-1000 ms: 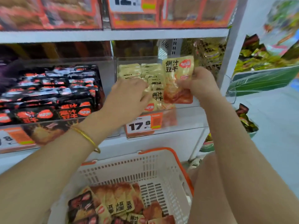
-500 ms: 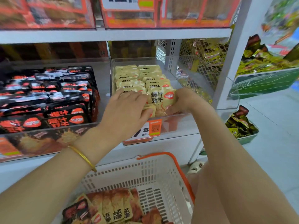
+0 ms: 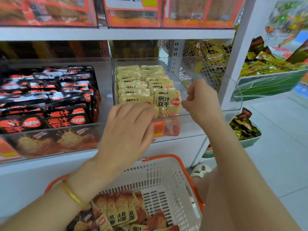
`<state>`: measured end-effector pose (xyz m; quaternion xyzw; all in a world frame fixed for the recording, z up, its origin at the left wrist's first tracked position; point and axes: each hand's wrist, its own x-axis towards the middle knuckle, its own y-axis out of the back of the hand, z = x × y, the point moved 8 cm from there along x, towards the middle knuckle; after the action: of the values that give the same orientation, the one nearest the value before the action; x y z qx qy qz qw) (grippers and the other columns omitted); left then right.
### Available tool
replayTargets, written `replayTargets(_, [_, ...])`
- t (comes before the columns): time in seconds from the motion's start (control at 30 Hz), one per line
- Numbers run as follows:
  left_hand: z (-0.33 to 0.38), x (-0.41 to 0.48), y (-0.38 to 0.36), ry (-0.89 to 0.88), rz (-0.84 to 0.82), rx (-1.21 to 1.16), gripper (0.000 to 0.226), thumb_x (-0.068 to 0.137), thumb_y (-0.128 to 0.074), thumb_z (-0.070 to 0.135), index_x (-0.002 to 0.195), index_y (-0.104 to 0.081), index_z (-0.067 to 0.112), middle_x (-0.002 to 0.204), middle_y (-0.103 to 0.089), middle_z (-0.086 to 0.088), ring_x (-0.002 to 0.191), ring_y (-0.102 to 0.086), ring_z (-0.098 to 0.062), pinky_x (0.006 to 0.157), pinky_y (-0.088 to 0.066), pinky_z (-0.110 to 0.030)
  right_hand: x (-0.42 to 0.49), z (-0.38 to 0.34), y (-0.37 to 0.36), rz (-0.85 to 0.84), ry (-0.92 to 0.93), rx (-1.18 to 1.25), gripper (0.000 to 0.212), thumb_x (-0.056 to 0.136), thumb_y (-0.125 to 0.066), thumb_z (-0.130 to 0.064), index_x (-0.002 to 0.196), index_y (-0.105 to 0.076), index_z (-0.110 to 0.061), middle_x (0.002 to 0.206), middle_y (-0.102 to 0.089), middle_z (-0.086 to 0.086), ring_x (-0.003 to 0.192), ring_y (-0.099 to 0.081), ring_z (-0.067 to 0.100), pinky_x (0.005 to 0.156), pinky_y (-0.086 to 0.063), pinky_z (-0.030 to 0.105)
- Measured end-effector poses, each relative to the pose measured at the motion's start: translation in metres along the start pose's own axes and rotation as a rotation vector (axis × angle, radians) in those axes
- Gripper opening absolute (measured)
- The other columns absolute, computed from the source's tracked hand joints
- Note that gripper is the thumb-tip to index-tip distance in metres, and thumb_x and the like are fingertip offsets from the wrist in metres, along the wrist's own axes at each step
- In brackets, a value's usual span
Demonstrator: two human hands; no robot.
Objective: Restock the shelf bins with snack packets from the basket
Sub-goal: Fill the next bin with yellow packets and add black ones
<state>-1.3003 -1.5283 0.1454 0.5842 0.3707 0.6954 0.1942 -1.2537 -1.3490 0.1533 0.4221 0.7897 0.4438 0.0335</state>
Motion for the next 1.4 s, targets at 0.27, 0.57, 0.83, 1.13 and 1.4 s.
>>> replayTargets(0.27, [-0.025, -0.127, -0.108, 0.056, -0.580, -0.058, 0.019, 0.080, -0.050, 0.021, 0.090, -0.067, 0.021, 0.096, -0.066, 0.007, 0.091, -0.059, -0.019, 0.077, -0.037, -0.033, -0.116, 0.036, -0.172, -0.969, 0.072, -0.236, 0.010, 0.089, -0.061, -0.011, 0.096, -0.054, -0.012, 0.087, -0.058, 0.006, 0.076, -0.064, 0.024, 0.071, -0.056, 0.038])
replayTargets(0.57, [-0.049, -0.175, -0.149, 0.171, -0.802, -0.093, 0.024, 0.095, -0.040, 0.025, 0.106, -0.060, 0.021, 0.109, -0.057, 0.007, 0.106, -0.047, -0.016, 0.097, -0.036, -0.035, -0.276, 0.203, -0.344, -1.375, -0.195, -0.559, 0.027, 0.090, -0.060, -0.017, 0.116, -0.060, -0.009, 0.111, -0.063, 0.003, 0.086, -0.061, 0.017, 0.074, -0.053, 0.020])
replayTargets(0.83, [-0.046, -0.183, -0.162, 0.218, -0.886, -0.146, 0.022, 0.095, -0.039, 0.025, 0.102, -0.060, 0.020, 0.103, -0.057, 0.007, 0.100, -0.049, -0.014, 0.094, -0.039, -0.035, -0.276, 0.189, -0.345, -1.442, 0.093, -0.582, 0.031, 0.091, -0.055, -0.026, 0.116, -0.062, -0.009, 0.120, -0.064, 0.010, 0.103, -0.062, 0.026, 0.086, -0.050, 0.030])
replayTargets(1.13, [-0.050, -0.164, -0.140, 0.463, -0.946, -0.403, 0.019, 0.093, -0.056, 0.027, 0.109, -0.059, 0.017, 0.103, -0.062, 0.005, 0.087, -0.055, -0.009, 0.069, -0.042, -0.024, -0.148, 0.047, -0.217, -1.033, 0.007, 0.105, 0.009, 0.087, -0.063, -0.008, 0.084, -0.056, -0.012, 0.080, -0.056, 0.000, 0.073, -0.061, 0.010, 0.062, -0.049, 0.020])
replayTargets(1.4, [-0.023, -0.021, -0.028, 0.381, -0.370, -0.480, 0.017, 0.090, -0.059, 0.032, 0.106, -0.054, 0.030, 0.088, -0.058, 0.011, 0.080, -0.055, -0.009, 0.076, -0.045, -0.031, -0.085, -0.002, -0.062, -0.461, -0.041, 0.784, 0.028, 0.080, -0.065, 0.008, 0.091, -0.064, -0.018, 0.078, -0.072, -0.007, 0.076, -0.067, 0.007, 0.066, -0.054, 0.023])
